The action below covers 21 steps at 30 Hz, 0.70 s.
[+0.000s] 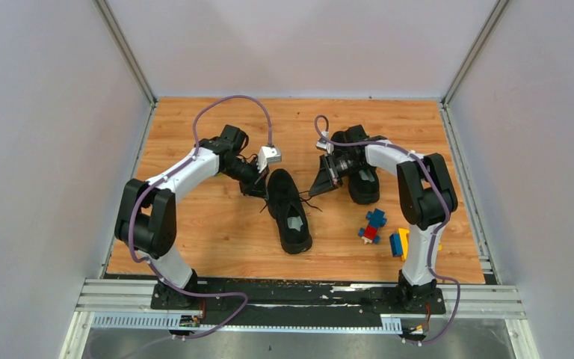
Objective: Tie the shoes
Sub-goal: Tie the shoelace on the shoe.
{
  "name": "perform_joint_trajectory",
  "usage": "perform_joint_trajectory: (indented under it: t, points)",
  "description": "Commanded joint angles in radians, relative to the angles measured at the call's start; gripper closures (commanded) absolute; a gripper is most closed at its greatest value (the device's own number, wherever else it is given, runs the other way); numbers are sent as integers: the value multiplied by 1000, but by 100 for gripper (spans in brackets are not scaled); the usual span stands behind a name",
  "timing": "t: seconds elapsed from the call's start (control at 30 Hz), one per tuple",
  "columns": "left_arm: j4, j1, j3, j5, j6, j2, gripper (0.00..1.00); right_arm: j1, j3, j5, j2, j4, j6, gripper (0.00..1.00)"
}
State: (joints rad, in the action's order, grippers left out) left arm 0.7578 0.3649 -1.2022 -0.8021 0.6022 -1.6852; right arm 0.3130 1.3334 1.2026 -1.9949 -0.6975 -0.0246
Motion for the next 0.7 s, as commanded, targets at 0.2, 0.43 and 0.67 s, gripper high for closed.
perform_joint_trajectory:
  t: [0.2,0.43,0.67]
  points:
    - [8,-9,37,146,-37,66,100,-77,-50,-92,125,21,-43,100]
    - [31,-12,40,272,-28,68,100,-124,-93,-156,155,24,-51,100]
    - [49,-27,58,338,-20,104,100,-142,-119,-185,159,22,-55,100]
